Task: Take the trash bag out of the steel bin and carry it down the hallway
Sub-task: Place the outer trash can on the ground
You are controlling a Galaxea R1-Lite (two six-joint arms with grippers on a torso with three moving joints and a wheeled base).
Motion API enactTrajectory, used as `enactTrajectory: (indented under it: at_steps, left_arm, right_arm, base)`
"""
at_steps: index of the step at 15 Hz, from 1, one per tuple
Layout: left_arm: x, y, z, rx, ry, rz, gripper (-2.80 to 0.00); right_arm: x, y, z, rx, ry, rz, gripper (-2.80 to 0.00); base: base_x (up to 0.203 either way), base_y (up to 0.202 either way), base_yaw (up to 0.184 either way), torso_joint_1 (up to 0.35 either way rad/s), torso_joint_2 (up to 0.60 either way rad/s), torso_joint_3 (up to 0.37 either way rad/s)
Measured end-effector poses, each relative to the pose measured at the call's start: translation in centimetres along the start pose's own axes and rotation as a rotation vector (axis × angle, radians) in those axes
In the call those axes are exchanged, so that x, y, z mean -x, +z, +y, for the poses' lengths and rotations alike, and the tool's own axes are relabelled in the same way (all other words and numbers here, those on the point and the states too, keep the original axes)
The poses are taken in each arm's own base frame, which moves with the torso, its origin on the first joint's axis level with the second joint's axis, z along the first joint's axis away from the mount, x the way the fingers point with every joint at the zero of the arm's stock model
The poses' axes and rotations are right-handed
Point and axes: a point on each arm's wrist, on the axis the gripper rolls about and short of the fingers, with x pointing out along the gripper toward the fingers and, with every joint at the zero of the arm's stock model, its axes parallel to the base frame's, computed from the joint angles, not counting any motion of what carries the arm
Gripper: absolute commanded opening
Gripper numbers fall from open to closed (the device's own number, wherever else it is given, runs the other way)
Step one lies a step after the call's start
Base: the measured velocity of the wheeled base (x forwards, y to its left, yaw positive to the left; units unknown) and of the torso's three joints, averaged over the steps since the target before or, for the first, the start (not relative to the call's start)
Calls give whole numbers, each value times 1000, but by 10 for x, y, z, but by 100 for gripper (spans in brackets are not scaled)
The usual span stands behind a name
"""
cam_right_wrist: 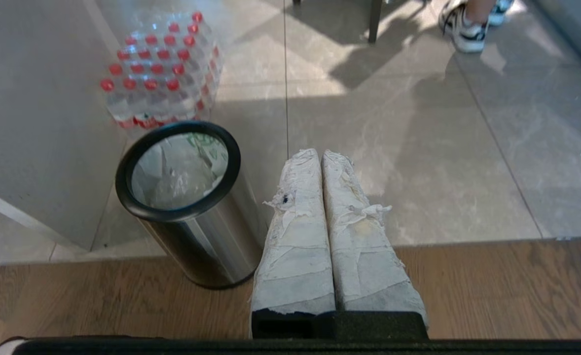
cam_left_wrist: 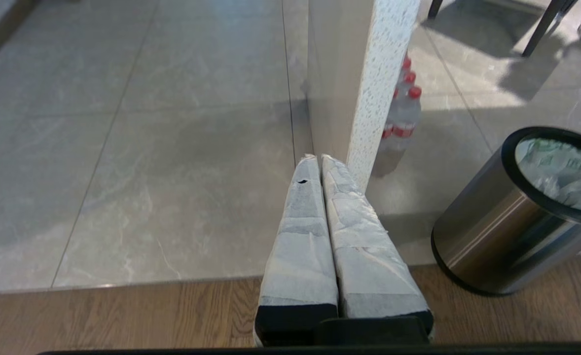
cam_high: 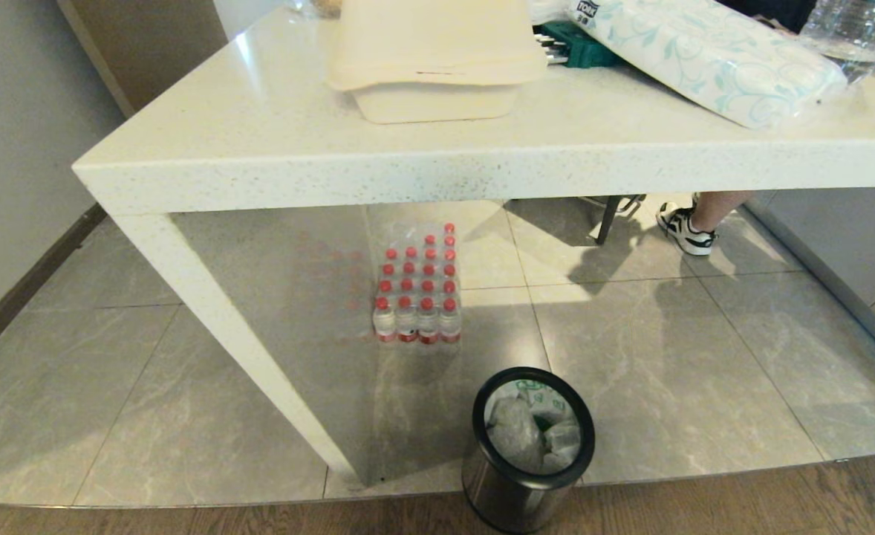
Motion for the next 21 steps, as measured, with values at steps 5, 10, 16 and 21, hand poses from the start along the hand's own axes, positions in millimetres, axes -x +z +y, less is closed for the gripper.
enactTrajectory:
  at_steps: [5, 10, 16, 21]
  left_arm:
    - [0, 0, 0, 0, 0, 0, -280]
    - [0, 0, 0, -1, 0, 0, -280]
    - [0, 0, 0, -2, 0, 0, -280]
    - [0, 0, 0, -2, 0, 0, -280]
  right_arm:
    - [0, 0, 0, 1, 1, 4, -280]
    - [0, 0, 0, 53, 3, 5, -280]
    - [4, 81, 2, 15, 59, 51, -280]
    - [-95, 144, 6, -56, 128, 429, -280]
  base:
    - [0, 0, 0, 3, 4, -196]
    - [0, 0, 0, 2, 8, -100]
    - [0, 0, 0, 0, 0, 0]
    - [0, 0, 0, 0, 0, 0]
